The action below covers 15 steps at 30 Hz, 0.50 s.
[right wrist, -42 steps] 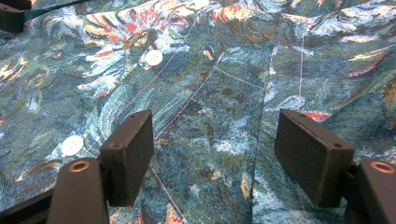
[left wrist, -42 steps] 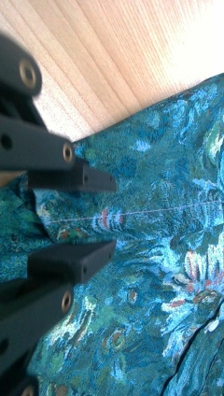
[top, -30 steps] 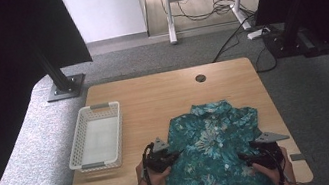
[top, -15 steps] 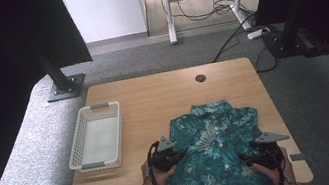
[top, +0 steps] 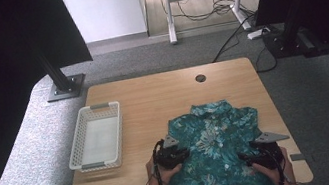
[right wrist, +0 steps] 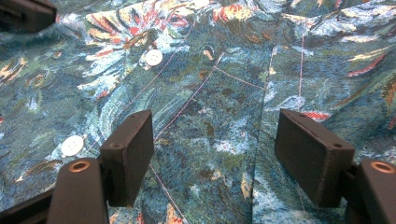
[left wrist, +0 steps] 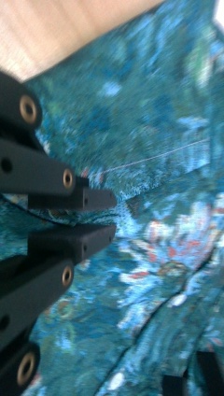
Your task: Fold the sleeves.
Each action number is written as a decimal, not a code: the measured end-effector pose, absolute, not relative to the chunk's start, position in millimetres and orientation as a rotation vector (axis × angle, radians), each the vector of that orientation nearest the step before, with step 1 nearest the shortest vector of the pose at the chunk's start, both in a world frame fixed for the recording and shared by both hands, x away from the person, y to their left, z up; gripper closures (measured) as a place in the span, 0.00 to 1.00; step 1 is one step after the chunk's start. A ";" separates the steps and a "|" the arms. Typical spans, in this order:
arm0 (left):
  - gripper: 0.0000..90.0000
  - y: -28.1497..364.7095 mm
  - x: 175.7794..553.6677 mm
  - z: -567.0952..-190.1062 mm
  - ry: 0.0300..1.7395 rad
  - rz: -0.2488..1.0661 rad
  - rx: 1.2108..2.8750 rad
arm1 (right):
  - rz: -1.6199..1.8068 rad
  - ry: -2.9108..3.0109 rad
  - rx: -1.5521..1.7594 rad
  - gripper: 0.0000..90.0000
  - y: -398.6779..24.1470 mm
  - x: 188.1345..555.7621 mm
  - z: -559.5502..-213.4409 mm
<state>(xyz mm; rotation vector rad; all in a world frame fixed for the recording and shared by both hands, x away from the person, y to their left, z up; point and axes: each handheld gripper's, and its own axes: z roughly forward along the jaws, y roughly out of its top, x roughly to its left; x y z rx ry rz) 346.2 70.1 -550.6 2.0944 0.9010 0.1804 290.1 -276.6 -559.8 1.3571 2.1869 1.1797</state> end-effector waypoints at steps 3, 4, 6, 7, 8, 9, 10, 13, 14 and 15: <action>0.78 73.6 345.8 -551.3 0.899 0.154 2.085 | 1.180 2.187 1.357 0.31 -276.6 290.2 -559.8; 0.74 76.6 344.7 -550.2 0.885 0.155 2.091 | 1.179 2.187 1.358 0.31 -276.6 290.2 -559.7; 0.68 77.9 343.9 -549.5 0.864 0.147 2.102 | 1.180 2.187 1.358 0.31 -276.6 290.2 -559.8; 0.57 81.5 339.5 -546.2 0.849 0.170 2.103 | 1.178 2.185 1.359 0.31 -276.3 290.1 -559.7; 0.54 83.4 335.8 -543.6 0.841 0.179 2.093 | 1.178 2.185 1.359 0.31 -276.2 290.1 -559.7; 0.49 83.4 335.8 -543.6 0.841 0.179 2.093 | 1.178 2.184 1.360 0.31 -276.2 290.1 -559.7; 0.46 83.9 327.2 -539.1 0.815 0.151 2.103 | 1.178 2.184 1.361 0.31 -276.1 290.1 -559.7; 0.40 78.9 315.2 -537.7 0.777 0.155 2.134 | 1.175 2.183 1.361 0.31 -275.7 290.0 -559.7; 0.40 75.3 309.6 -538.2 0.753 0.156 2.157 | 1.162 2.184 1.354 0.30 -274.3 289.8 -559.6; 0.40 71.5 305.0 -539.4 0.732 0.154 2.180 | 1.162 2.184 1.354 0.30 -274.3 289.8 -559.6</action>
